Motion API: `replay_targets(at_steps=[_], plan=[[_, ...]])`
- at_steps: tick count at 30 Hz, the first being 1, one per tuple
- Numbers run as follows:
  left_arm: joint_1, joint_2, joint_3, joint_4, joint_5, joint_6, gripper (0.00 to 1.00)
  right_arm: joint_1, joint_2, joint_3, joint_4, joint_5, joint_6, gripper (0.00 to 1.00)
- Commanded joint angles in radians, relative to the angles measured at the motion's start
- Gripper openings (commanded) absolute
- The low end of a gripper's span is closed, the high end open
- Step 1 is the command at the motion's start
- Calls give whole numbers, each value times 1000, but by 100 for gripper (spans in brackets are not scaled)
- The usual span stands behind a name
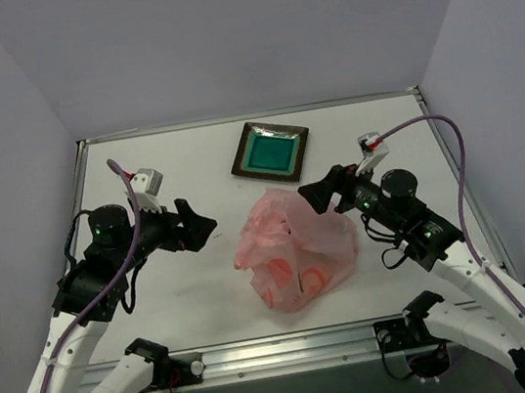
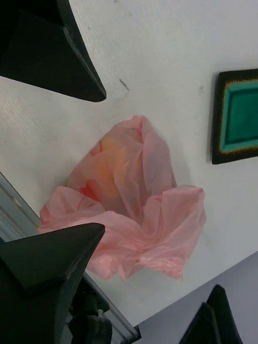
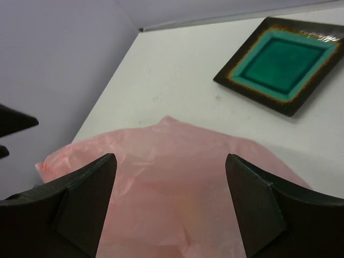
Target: Take the fake fruits out of the plastic bag
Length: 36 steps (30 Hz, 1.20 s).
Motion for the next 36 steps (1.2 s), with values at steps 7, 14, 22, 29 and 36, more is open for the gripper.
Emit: replay_targets(at_steps=[7, 14, 22, 29, 36], plan=[[5, -83, -52, 98, 202, -36, 94, 397, 100, 181, -23, 271, -175, 78], [5, -104, -96, 79, 257, -68, 94, 665, 223, 243, -54, 569, -216, 78], [3, -109, -167, 214, 360, -162, 94, 839, 395, 339, -101, 863, -239, 96], [5, -93, -213, 208, 346, -173, 94, 833, 386, 333, -100, 991, -190, 79], [2, -60, -260, 306, 368, -237, 94, 787, 412, 321, -111, 960, -143, 57]])
